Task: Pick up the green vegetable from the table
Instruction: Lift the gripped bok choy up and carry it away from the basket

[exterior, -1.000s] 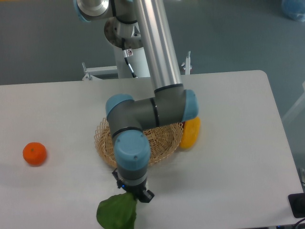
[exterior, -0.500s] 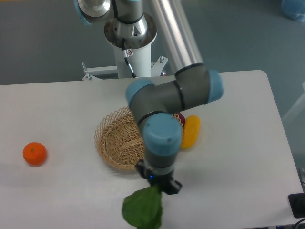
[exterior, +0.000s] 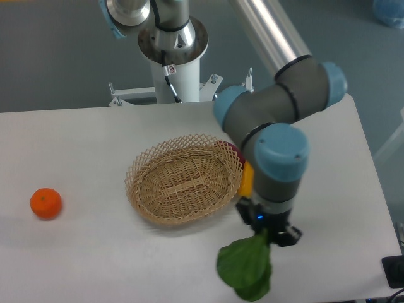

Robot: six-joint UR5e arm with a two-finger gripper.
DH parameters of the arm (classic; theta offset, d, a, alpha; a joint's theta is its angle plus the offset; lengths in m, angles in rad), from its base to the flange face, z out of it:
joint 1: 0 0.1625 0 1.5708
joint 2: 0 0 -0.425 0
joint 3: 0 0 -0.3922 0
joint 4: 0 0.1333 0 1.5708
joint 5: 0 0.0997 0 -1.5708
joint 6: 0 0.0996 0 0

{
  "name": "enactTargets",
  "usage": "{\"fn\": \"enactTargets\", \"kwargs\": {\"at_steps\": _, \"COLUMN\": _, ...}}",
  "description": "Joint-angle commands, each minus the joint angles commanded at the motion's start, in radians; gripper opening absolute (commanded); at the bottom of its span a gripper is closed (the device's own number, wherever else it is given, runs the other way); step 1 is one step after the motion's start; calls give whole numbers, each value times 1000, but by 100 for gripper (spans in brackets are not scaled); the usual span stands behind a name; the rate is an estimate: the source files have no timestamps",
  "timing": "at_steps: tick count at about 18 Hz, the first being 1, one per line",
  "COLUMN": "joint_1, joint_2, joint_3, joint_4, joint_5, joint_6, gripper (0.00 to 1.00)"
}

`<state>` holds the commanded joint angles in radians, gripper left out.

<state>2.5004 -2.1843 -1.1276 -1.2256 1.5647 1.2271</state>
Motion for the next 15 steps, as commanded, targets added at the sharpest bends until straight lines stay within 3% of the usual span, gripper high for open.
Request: {"fn": "enactTargets", "kwargs": {"at_steps": 15, "joint_1": 48, "joint_2": -58, "joint_3": 35, "joint_4": -21, "joint_5": 74, "joint_6": 84, "gripper": 14}}
